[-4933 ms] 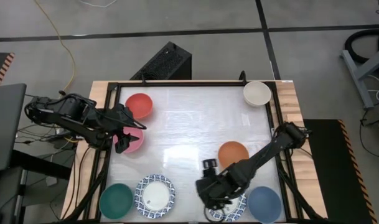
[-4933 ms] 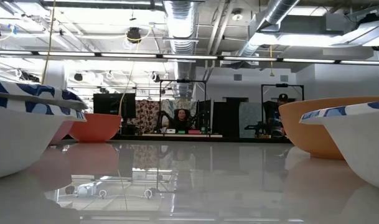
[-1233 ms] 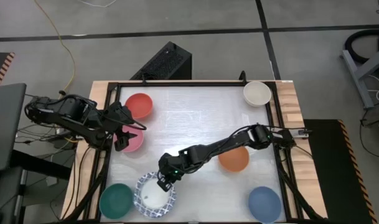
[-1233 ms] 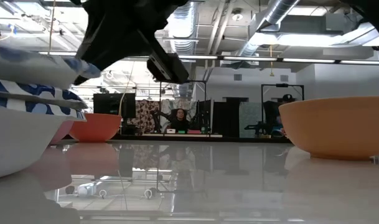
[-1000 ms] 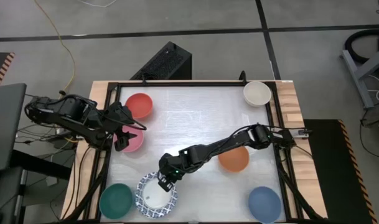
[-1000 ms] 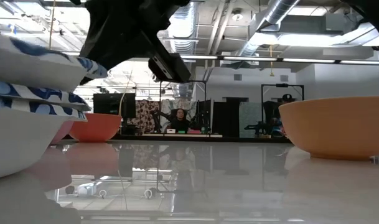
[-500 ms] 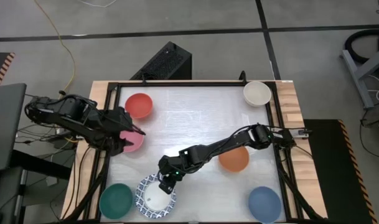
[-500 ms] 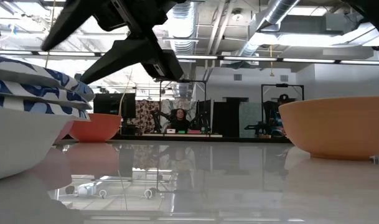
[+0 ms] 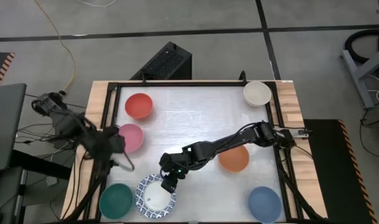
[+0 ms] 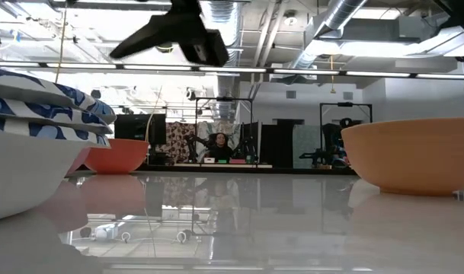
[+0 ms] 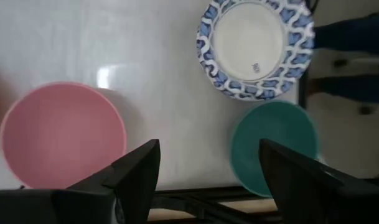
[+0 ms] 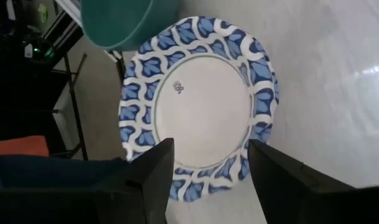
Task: Nest bowls inside each other
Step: Stack the green bowl on top of the striped bowl
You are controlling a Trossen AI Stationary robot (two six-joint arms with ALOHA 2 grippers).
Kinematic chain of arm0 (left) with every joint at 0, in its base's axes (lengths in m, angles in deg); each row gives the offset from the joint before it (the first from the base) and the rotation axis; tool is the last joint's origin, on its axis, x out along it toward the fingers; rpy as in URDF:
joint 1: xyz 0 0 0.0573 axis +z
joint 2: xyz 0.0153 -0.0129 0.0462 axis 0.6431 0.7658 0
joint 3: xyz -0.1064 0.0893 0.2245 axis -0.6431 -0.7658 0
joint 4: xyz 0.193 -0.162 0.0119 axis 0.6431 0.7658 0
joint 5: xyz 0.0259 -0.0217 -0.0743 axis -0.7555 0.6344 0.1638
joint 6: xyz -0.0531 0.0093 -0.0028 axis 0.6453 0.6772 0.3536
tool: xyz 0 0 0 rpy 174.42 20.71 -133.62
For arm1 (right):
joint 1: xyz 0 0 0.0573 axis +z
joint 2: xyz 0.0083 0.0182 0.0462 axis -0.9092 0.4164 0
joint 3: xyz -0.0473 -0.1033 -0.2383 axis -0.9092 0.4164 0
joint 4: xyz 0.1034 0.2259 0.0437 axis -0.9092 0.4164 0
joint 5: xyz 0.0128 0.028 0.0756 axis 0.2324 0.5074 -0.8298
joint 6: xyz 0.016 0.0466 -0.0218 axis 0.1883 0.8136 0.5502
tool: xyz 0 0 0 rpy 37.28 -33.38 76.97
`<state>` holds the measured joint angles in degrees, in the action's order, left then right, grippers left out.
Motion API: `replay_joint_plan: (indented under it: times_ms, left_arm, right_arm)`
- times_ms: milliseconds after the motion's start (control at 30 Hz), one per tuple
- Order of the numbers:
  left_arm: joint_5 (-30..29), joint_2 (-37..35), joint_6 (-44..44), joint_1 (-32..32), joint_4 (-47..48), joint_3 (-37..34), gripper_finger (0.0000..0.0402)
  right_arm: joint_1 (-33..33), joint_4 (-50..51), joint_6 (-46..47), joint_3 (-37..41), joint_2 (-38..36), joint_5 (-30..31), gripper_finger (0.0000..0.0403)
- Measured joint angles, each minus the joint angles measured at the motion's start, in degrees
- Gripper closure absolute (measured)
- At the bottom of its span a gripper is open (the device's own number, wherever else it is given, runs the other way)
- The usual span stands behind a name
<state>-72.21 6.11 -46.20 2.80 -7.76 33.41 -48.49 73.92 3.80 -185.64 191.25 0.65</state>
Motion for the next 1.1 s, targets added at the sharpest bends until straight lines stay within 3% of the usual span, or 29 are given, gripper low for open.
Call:
replay_joint_plan:
  times_ms: [200,533,667,1100]
  left_arm:
    - [-8.75,5.5,6.88,-12.1,-0.11,-0.26,0.014]
    - [-9.38,12.75,8.25,-23.35,0.02,-0.28,0.014]
    - [-10.75,11.66,11.55,-25.08,-2.62,-2.54,0.014]
    - [-2.54,6.51,18.45,-23.69,-21.91,-21.63,0.014]
  right_arm:
    - [0.99,0.19,-0.04,-0.04,-0.61,0.04,0.018]
    - [1.93,0.17,-1.07,-0.04,-0.71,0.21,0.018]
    - [1.86,0.15,-1.05,-0.04,-0.71,0.5,0.018]
    - [1.97,-0.53,-0.87,-0.04,-0.71,0.9,0.018]
